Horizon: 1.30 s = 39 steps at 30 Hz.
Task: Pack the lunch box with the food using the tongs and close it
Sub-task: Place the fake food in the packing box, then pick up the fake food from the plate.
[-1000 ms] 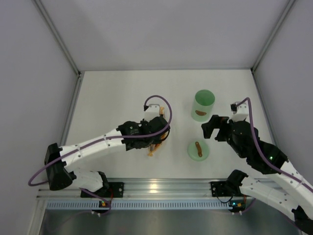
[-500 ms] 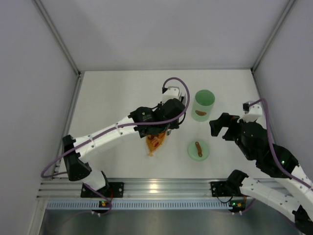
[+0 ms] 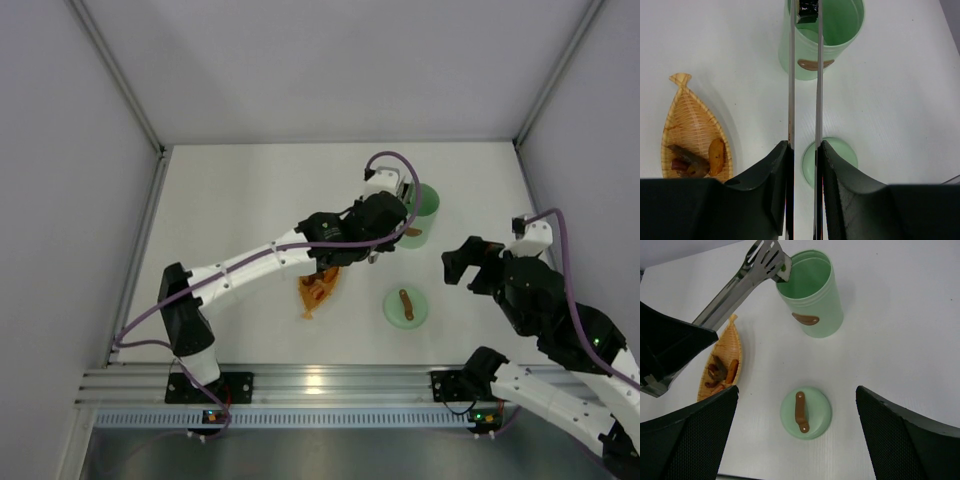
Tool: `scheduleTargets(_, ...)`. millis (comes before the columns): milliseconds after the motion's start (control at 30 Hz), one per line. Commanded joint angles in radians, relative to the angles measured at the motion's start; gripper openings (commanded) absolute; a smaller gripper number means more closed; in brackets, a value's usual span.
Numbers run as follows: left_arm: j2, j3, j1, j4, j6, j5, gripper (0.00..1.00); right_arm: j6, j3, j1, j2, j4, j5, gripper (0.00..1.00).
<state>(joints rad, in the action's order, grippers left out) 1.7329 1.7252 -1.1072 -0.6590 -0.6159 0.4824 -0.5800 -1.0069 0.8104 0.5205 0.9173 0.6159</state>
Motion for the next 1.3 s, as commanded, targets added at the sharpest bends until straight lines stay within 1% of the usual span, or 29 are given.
scheduleTargets(0, 0.022, 0.062, -0.002, 0.131, 0.028, -0.001, 0.19, -0.006, -0.048, 0.01, -0.017, 0.043, 0.03, 1.0)
scheduleTargets(133, 0.051, 0.073, -0.002, 0.156, 0.027, -0.002, 0.22, -0.006, -0.048, 0.01, -0.02, 0.051, 0.028, 0.99)
scheduleTargets(167, 0.054, 0.076, -0.002, 0.154, 0.028, -0.004, 0.26, -0.007, -0.048, 0.01, -0.019, 0.054, 0.028, 1.0)
scheduleTargets(233, 0.063, 0.083, -0.002, 0.151, 0.028, -0.004, 0.29, -0.006, -0.048, 0.01, -0.025, 0.054, 0.03, 0.99)
scheduleTargets(300, 0.063, 0.086, -0.002, 0.148, 0.03, -0.004, 0.35, -0.003, -0.048, 0.01, -0.028, 0.052, 0.031, 0.99)
scheduleTargets(500, 0.06, 0.086, -0.002, 0.153, 0.042, -0.007, 0.48, -0.003, -0.039, 0.01, -0.025, 0.045, 0.027, 0.99)
scheduleTargets(600, 0.059, 0.091, -0.002, 0.147, 0.047, -0.007, 0.51, -0.004, -0.038, 0.01, -0.027, 0.046, 0.025, 1.0)
scheduleTargets(700, 0.056, 0.088, -0.002, 0.145, 0.047, -0.008, 0.5, -0.003, -0.036, 0.009, -0.031, 0.046, 0.028, 1.0)
scheduleTargets(733, 0.042, 0.079, -0.003, 0.151, 0.047, -0.01, 0.48, -0.003, -0.036, 0.01, -0.036, 0.046, 0.03, 0.99)
scheduleTargets(800, 0.022, 0.073, -0.003, 0.159, 0.047, -0.007, 0.47, -0.001, -0.036, 0.01, -0.033, 0.046, 0.028, 1.0)
scheduleTargets(1000, -0.108, 0.004, -0.003, 0.156, 0.056, 0.027, 0.47, -0.001, -0.038, 0.01, -0.033, 0.041, 0.03, 1.0)
scheduleTargets(1133, -0.199, -0.019, -0.003, 0.075, 0.042, 0.048, 0.47, 0.0, -0.038, 0.01, -0.028, 0.04, 0.03, 1.0)
scheduleTargets(1267, -0.298, -0.125, -0.003, -0.016, -0.011, 0.061, 0.47, 0.0, -0.033, 0.01, -0.031, 0.031, 0.028, 0.99)
